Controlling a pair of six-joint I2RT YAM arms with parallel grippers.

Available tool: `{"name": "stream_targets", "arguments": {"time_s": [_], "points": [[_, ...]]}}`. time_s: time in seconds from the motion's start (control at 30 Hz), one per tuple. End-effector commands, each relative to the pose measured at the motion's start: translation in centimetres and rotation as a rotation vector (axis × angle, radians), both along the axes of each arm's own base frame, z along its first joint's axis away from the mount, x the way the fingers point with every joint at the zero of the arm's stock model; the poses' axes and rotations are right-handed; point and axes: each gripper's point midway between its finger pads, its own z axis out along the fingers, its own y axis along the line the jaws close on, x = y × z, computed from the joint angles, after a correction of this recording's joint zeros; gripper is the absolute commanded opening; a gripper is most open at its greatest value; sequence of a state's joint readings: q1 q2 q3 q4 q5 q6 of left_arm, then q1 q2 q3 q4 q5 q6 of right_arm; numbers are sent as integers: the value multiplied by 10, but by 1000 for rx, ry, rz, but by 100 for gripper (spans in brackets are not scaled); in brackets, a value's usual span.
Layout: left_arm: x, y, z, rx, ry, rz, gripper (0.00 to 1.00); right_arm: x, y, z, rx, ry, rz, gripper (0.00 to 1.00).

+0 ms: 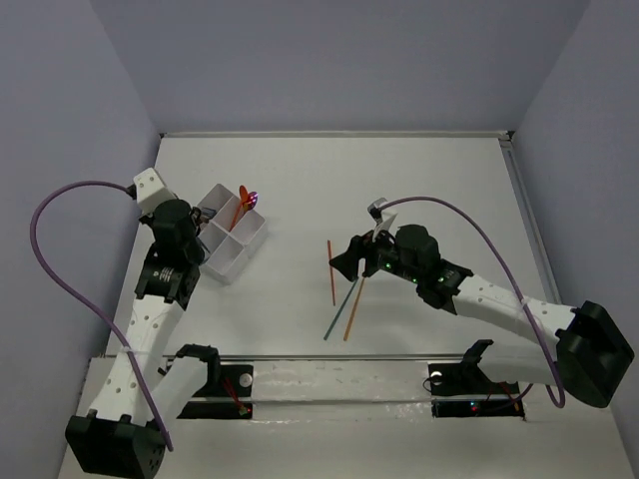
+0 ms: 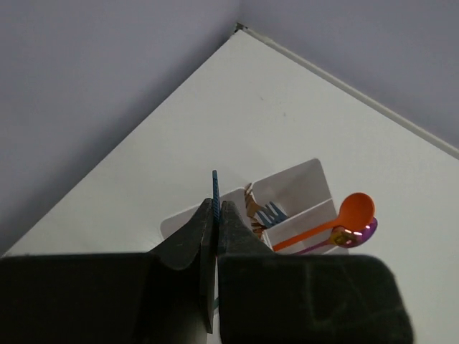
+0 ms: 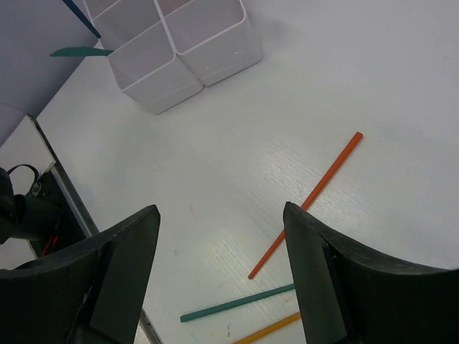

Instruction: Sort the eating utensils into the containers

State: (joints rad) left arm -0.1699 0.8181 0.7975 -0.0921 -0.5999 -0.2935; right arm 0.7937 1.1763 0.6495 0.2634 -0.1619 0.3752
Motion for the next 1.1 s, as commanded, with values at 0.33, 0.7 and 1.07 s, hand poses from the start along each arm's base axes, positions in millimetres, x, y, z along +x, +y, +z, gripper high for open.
{"name": "stream_targets", "arguments": {"time_s": [0.33,0.7,1.07], "points": [[19,42,-11,-48,-73,141,6,1,3,17,67,-51,-4,74],[26,32,-26,-97,-53,97,21,2,3,16,60,-50,-8,74],[21,25,-13,-125,-108,59,56,14,0,1,4,-18,-69,71]]}}
